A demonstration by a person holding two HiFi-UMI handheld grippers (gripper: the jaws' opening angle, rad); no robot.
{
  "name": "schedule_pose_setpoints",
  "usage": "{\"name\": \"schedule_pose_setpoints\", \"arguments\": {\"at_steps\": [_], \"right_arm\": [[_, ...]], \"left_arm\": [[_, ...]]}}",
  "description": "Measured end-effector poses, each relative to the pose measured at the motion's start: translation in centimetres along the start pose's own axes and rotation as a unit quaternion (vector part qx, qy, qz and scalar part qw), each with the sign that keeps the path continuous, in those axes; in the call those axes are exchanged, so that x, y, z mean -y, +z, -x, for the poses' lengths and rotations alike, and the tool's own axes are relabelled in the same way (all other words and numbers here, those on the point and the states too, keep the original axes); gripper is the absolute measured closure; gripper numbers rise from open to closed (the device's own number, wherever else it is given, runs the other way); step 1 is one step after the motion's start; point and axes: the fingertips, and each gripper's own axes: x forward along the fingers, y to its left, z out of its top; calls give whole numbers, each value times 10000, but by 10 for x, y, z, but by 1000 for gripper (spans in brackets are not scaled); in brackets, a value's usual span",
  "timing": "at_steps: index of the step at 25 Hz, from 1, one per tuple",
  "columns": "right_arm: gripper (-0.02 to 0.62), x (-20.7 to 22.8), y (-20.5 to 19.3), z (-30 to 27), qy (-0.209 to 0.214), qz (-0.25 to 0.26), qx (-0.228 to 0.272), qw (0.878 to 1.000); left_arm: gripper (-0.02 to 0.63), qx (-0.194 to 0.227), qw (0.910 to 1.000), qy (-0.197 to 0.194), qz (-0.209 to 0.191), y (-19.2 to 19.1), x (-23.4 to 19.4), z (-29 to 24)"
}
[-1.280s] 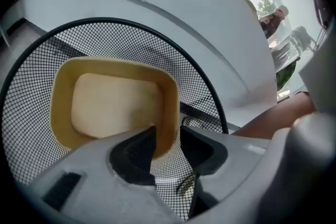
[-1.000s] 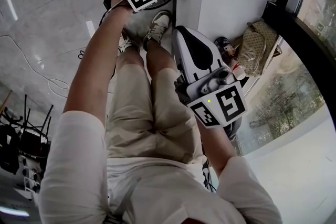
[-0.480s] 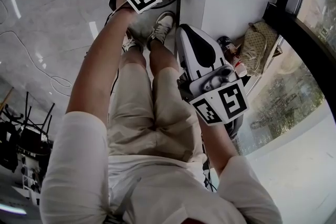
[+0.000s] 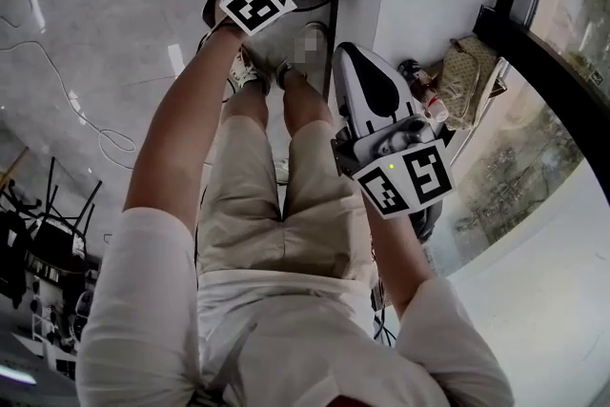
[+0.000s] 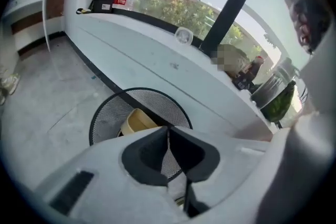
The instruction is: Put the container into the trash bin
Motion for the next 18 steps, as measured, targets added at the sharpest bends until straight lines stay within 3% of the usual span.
{"name": "schedule_pose_setpoints", "arguments": {"at_steps": [8,12,18], "right_arm": [[594,-55,52,33,32,430,155,9989],[594,-84,79,58,47,629,288,9976],[594,-123,114,84,161,929,462,9945]], "left_arm": [[589,877,9931,520,575,35,15,118],[588,1162,9876,855,623,51,31,185],[589,1852,9700,1333,837,87,41,279]]}}
